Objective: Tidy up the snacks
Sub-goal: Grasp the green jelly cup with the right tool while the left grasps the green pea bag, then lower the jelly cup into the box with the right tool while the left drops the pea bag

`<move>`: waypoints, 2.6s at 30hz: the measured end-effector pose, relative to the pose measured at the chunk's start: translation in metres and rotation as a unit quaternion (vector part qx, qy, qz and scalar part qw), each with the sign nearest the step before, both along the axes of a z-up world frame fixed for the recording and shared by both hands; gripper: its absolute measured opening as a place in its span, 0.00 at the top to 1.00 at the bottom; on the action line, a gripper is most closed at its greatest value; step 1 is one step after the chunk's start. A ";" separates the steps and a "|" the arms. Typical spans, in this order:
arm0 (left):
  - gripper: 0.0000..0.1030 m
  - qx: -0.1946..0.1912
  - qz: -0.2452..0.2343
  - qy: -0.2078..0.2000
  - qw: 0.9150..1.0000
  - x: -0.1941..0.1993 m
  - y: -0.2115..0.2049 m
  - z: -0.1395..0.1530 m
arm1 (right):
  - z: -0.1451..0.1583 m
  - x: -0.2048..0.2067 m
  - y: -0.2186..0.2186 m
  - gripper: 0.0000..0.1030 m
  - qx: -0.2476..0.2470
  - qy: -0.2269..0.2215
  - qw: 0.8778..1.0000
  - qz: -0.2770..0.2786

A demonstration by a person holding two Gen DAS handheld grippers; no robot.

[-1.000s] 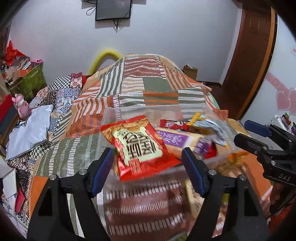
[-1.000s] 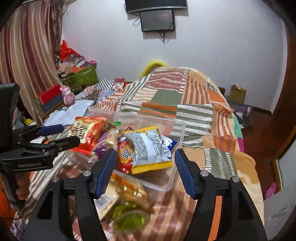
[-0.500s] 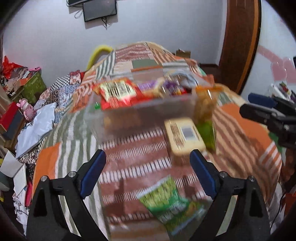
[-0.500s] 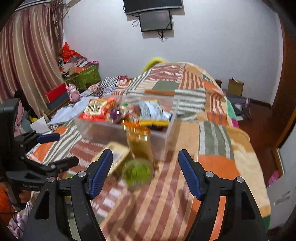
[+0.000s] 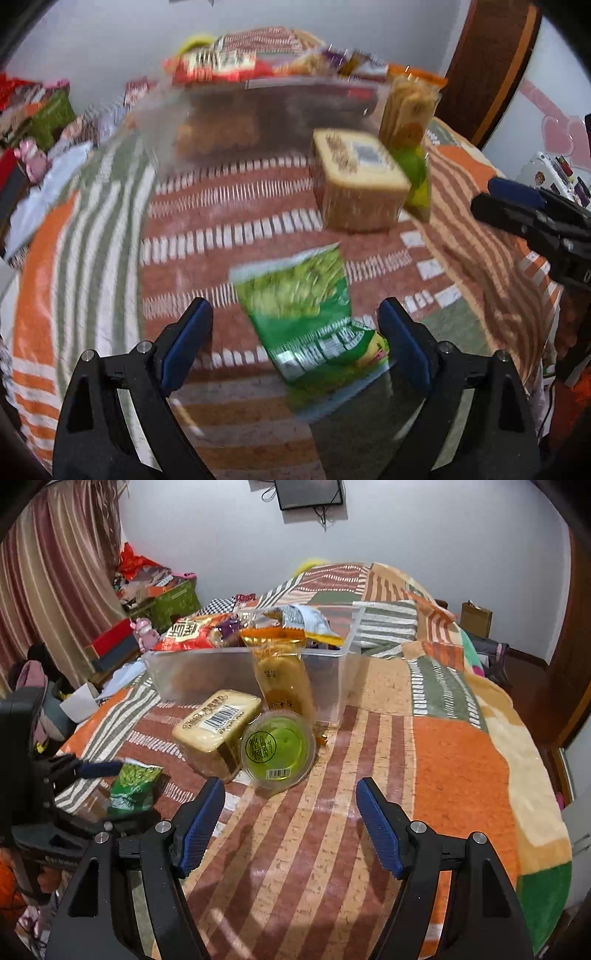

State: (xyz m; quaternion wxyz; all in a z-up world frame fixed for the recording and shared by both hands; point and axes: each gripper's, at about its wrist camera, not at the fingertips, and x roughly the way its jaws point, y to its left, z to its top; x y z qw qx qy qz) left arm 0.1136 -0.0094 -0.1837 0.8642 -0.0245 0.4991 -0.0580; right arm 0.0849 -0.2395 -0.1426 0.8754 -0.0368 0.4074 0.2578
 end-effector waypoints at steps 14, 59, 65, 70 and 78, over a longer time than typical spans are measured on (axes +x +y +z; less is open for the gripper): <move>0.56 -0.014 0.017 -0.020 1.000 -0.001 0.025 0.006 | -0.021 0.043 0.019 0.32 0.015 0.056 0.998 0.021; 0.57 -0.053 0.033 -0.126 0.990 0.150 0.061 0.110 | 0.073 0.101 0.081 0.47 0.013 -0.074 0.996 0.044; 0.57 -0.047 0.013 -0.101 0.994 0.187 0.057 0.089 | 0.059 0.140 0.100 0.47 -0.031 -0.044 0.997 0.061; 0.57 -0.024 0.004 -0.103 0.994 0.203 0.054 0.085 | 0.049 0.157 0.106 0.47 -0.048 -0.022 0.996 0.072; 0.57 -0.036 0.006 -0.071 0.997 0.220 0.062 0.072 | 0.042 0.157 0.120 0.46 -0.086 -0.016 0.991 0.106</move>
